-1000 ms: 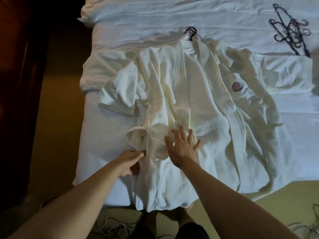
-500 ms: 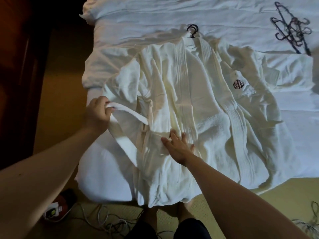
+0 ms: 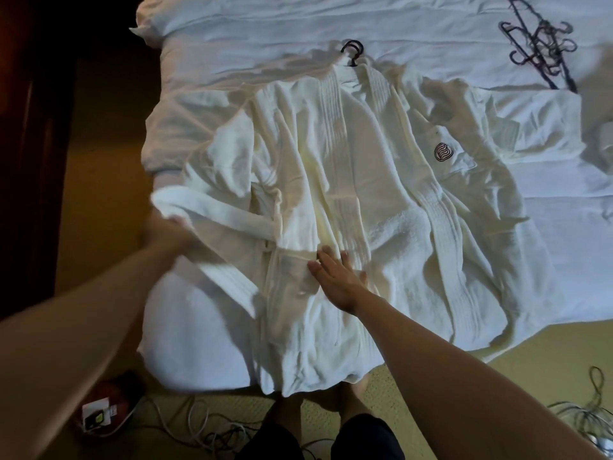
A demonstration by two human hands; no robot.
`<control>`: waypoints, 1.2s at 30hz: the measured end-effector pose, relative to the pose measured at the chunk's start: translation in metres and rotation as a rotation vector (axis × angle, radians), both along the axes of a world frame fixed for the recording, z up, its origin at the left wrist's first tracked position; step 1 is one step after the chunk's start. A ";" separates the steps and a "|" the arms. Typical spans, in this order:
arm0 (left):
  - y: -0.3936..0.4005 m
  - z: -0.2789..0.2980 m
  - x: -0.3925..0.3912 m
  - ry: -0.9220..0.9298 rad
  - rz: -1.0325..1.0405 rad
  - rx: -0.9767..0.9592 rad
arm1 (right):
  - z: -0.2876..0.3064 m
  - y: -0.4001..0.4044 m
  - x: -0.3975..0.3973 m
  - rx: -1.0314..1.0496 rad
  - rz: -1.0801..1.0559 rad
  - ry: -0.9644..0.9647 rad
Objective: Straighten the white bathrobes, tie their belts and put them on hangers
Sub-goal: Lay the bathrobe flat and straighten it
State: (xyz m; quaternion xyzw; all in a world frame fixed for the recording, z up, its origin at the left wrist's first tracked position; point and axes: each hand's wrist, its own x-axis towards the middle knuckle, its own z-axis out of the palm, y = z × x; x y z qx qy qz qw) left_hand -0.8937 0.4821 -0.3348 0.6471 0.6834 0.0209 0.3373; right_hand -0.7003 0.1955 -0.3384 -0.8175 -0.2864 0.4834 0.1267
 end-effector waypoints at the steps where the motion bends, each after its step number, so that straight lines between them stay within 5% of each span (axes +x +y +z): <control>1: 0.023 0.011 -0.006 0.053 -0.015 0.105 | 0.001 0.000 0.000 0.014 -0.016 0.000; 5: 0.042 0.037 -0.019 0.300 -0.050 0.329 | 0.001 -0.011 -0.004 0.172 -0.254 -0.060; 8: -0.014 0.022 -0.014 0.163 -0.182 0.386 | 0.001 -0.024 -0.011 0.321 -0.466 -0.222; 11: -0.086 0.001 0.005 -0.138 -0.366 0.072 | 0.001 -0.034 -0.014 0.147 -0.545 -0.445; 15: -0.160 -0.008 0.045 -0.282 -0.329 -0.463 | -0.002 -0.043 -0.002 -0.091 -0.559 -0.223; 20: -0.183 -0.014 0.055 -0.321 -0.235 -0.429 | -0.001 -0.058 0.010 -0.032 -0.472 -0.190; 24: -0.178 -0.010 0.034 -0.501 -0.073 -0.412 | 0.012 -0.076 0.016 0.124 -0.715 -0.250; 28: -0.180 -0.007 0.020 -0.804 0.148 -0.781 | 0.024 -0.108 0.033 0.277 -0.866 -0.414; 30: -0.183 0.005 0.020 -0.842 0.160 -0.946 | 0.022 -0.115 0.032 0.259 -0.830 -0.308; 34: -0.203 0.023 0.010 -0.760 0.052 -1.118 | 0.008 -0.140 0.016 0.048 -0.591 0.244; 36: -0.218 0.022 -0.001 -0.646 0.032 -1.158 | -0.001 -0.156 0.009 -0.038 -0.437 0.248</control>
